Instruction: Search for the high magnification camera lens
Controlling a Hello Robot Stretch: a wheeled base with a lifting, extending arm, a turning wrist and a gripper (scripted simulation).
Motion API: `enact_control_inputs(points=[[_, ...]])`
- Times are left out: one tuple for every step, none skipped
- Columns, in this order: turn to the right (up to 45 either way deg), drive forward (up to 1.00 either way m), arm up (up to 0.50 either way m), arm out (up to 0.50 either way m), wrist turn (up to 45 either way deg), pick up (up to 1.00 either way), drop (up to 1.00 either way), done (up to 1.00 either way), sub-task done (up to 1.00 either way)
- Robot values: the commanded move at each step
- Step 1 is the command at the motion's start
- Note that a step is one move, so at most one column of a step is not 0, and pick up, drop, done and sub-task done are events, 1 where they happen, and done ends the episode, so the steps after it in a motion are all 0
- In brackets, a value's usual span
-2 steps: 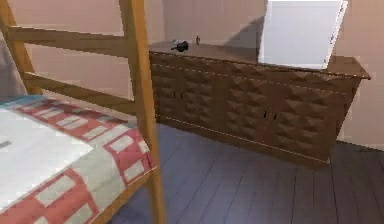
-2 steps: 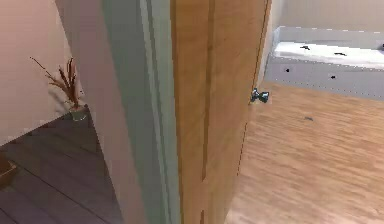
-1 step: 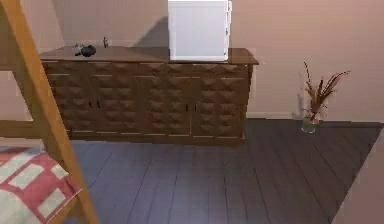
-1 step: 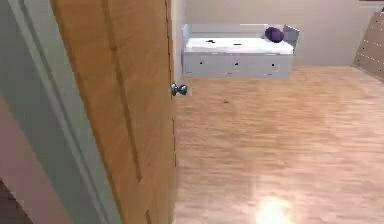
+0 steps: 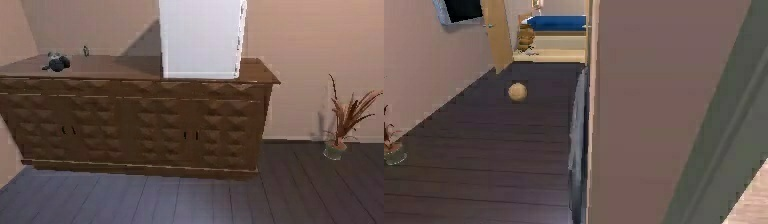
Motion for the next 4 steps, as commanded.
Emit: enact_control_inputs(points=[[45.0,0.0,0.0,0.0,0.0,0.0,0.0,0.0,0.0],[3.0,0.0,0.0,0.0,0.0,0.0,0.0,0.0,0.0],[0.0,0.9,0.0,0.0,0.0,0.0,0.0,0.0,0.0],[45.0,0.0,0.0,0.0,0.0,0.0,0.0,0.0,0.0]])
